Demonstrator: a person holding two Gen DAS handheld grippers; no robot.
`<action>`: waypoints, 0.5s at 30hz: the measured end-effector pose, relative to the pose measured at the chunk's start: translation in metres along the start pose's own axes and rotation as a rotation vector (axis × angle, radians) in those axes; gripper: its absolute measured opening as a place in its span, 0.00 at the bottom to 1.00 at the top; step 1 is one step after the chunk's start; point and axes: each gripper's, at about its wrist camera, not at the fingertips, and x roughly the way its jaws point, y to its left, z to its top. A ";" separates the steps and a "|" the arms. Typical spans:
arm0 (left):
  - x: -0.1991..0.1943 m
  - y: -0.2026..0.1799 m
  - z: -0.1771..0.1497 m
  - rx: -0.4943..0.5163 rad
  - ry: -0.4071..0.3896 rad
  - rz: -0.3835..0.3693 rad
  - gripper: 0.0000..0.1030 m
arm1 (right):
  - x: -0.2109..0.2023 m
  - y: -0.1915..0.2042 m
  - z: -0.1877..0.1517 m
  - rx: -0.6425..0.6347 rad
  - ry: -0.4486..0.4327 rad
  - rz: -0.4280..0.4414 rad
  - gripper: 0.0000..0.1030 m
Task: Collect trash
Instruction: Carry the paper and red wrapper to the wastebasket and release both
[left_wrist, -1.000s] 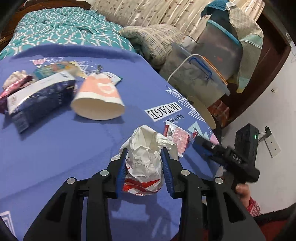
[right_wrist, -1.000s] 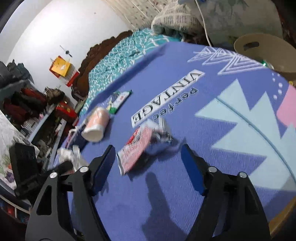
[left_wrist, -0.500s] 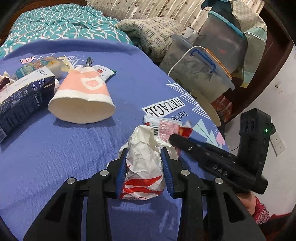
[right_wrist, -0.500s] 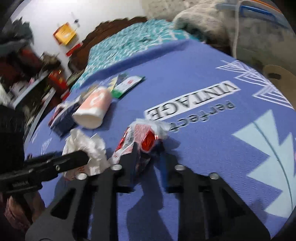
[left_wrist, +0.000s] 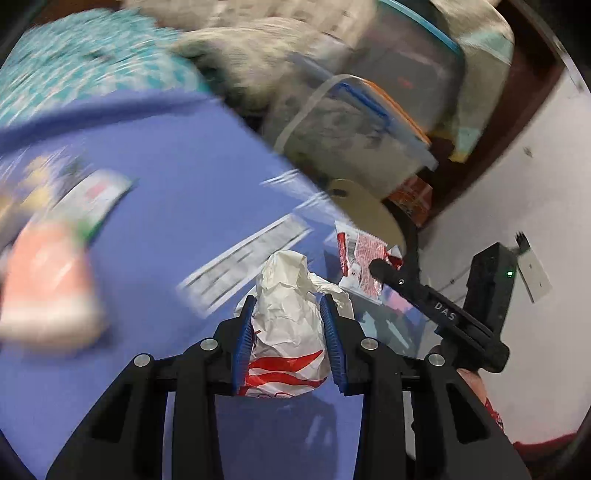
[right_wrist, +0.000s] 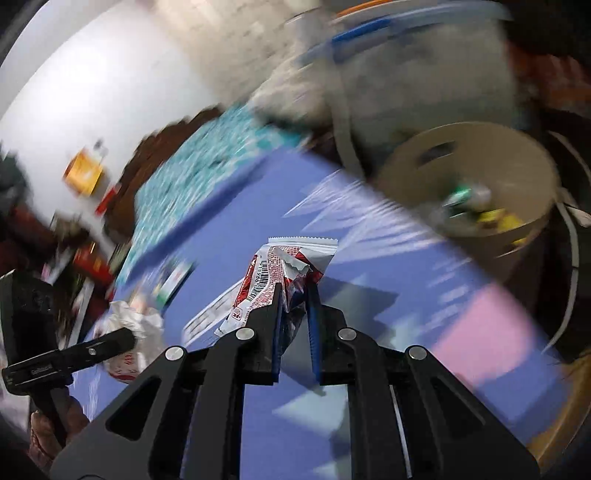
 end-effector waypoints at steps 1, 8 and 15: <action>0.013 -0.013 0.014 0.029 0.007 -0.017 0.32 | -0.006 -0.017 0.010 0.026 -0.021 -0.019 0.14; 0.130 -0.109 0.105 0.185 0.057 -0.065 0.35 | -0.019 -0.106 0.068 0.107 -0.105 -0.169 0.18; 0.210 -0.145 0.133 0.187 0.077 -0.024 0.70 | -0.012 -0.146 0.086 0.167 -0.158 -0.203 0.78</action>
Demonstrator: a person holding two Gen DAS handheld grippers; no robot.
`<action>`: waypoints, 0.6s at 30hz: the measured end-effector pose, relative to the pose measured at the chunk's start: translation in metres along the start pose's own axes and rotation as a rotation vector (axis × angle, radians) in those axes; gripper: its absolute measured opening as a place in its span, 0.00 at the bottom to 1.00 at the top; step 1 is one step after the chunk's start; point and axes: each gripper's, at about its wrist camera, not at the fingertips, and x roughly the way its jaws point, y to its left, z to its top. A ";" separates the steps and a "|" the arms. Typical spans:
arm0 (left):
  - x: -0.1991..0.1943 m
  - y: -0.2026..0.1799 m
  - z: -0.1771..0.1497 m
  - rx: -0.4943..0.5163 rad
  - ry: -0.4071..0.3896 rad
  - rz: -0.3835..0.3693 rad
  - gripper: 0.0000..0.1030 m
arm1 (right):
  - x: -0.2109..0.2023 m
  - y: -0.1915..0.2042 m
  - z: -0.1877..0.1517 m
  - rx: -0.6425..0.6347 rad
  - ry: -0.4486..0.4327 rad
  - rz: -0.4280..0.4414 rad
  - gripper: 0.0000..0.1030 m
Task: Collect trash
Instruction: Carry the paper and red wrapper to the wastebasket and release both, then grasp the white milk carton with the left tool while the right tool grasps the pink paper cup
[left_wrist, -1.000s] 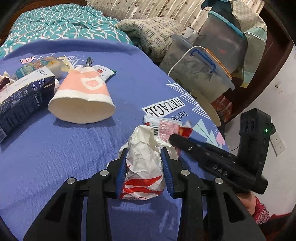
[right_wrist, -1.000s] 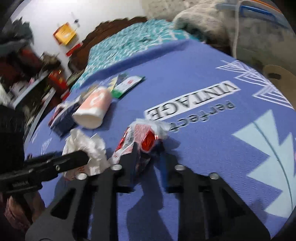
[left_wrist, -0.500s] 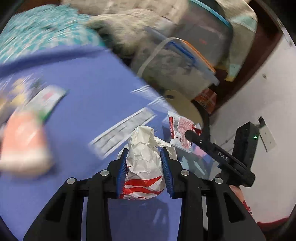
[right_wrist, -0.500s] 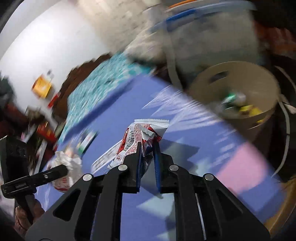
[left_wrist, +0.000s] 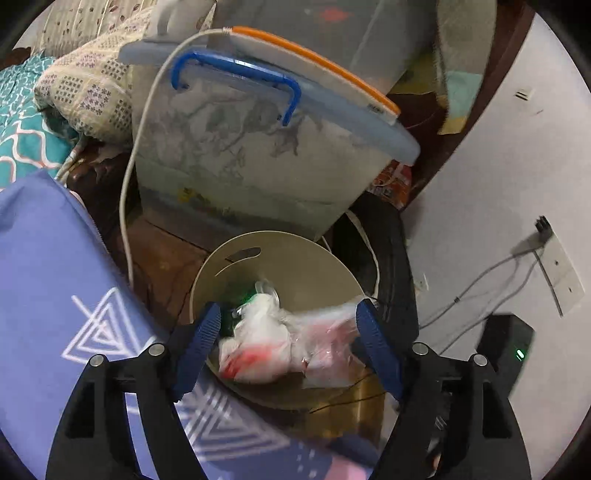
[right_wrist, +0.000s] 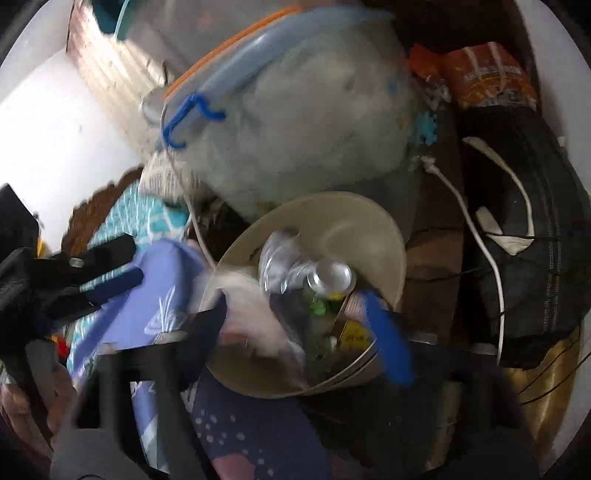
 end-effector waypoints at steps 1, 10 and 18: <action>0.002 0.001 0.000 -0.014 0.007 -0.001 0.70 | -0.004 -0.002 0.001 0.002 -0.022 0.006 0.76; -0.079 0.006 -0.063 0.038 -0.074 0.019 0.70 | -0.043 0.026 -0.020 0.020 -0.085 0.120 0.62; -0.211 0.072 -0.183 -0.026 -0.151 0.139 0.69 | -0.015 0.130 -0.079 -0.093 0.151 0.358 0.60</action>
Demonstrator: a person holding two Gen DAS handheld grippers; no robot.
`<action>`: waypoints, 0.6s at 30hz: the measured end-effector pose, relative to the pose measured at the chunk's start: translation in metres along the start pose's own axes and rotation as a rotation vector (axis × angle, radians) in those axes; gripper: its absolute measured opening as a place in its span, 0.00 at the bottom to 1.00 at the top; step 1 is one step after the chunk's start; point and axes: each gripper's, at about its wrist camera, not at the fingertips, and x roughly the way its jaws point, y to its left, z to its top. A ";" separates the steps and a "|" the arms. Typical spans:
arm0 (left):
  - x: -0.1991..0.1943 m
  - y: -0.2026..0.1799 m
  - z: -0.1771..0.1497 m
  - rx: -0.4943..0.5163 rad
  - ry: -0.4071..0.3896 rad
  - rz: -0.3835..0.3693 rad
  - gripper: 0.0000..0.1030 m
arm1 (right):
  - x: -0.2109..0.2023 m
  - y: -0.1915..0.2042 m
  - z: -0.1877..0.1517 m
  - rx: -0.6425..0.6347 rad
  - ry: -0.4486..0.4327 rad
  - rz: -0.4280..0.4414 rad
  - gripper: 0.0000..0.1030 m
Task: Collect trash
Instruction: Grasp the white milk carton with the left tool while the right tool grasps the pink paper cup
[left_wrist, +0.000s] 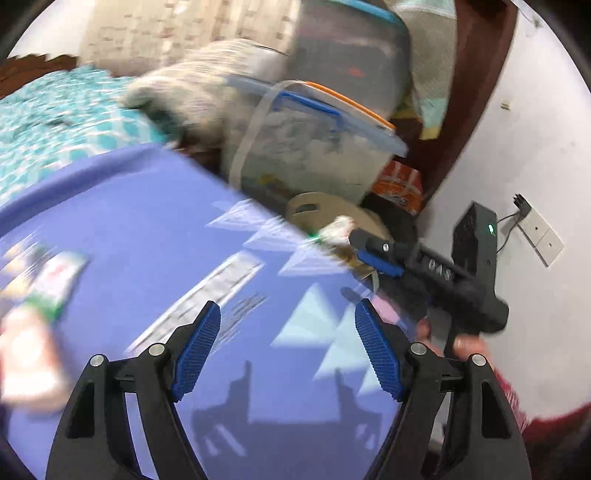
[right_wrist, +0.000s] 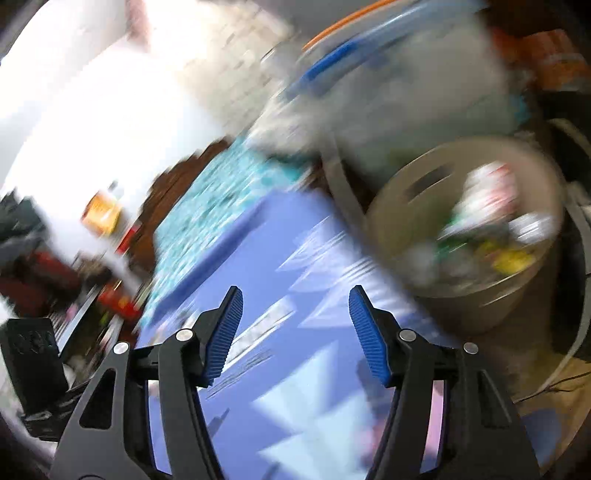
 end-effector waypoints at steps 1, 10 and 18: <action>-0.013 0.011 -0.008 -0.009 -0.008 0.033 0.69 | 0.012 0.015 -0.008 -0.017 0.041 0.033 0.60; -0.131 0.151 -0.057 -0.185 -0.101 0.433 0.69 | 0.112 0.132 -0.083 -0.086 0.380 0.240 0.60; -0.130 0.203 -0.074 -0.234 -0.082 0.426 0.72 | 0.168 0.168 -0.109 -0.078 0.485 0.241 0.61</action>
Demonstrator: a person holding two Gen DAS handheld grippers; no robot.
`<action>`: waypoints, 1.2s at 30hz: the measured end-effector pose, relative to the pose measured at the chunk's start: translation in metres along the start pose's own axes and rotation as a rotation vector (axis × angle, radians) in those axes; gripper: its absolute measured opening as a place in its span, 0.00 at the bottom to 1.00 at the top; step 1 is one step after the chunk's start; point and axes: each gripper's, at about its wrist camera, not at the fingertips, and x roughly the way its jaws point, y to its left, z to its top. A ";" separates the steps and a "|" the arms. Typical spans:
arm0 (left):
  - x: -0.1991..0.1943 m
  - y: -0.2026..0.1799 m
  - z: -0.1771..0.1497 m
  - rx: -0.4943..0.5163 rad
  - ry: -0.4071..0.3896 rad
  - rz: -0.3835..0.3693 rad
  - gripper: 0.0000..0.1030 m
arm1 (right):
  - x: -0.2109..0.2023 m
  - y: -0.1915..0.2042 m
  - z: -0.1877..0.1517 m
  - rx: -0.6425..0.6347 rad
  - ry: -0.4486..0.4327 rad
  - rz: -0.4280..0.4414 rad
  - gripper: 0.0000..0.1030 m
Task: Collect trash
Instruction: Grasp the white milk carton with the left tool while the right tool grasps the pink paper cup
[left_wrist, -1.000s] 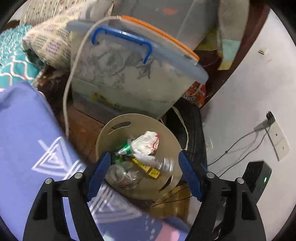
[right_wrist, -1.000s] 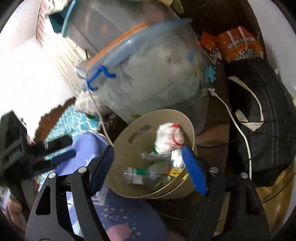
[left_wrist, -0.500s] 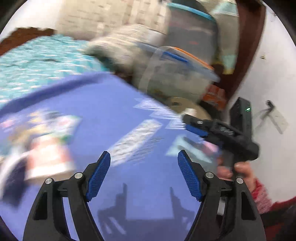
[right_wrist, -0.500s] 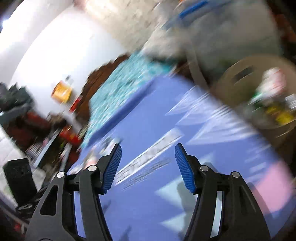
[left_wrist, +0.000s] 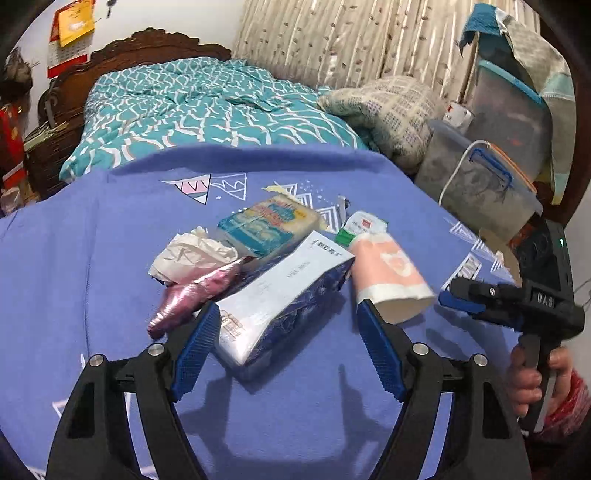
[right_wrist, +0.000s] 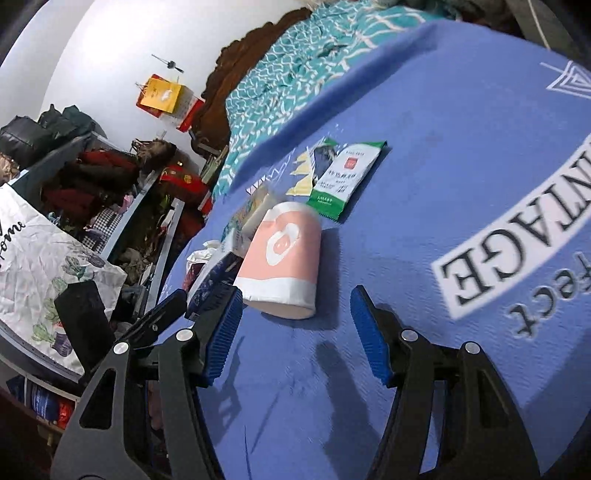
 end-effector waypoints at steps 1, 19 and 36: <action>0.002 0.002 0.000 0.003 0.006 0.013 0.73 | 0.004 0.001 0.002 0.001 0.004 -0.005 0.61; 0.034 -0.005 -0.021 -0.008 0.143 -0.095 0.43 | 0.015 0.010 -0.004 -0.028 0.032 -0.010 0.34; 0.019 -0.045 0.006 0.103 0.074 -0.067 0.70 | -0.037 0.014 -0.012 -0.167 -0.112 -0.132 0.72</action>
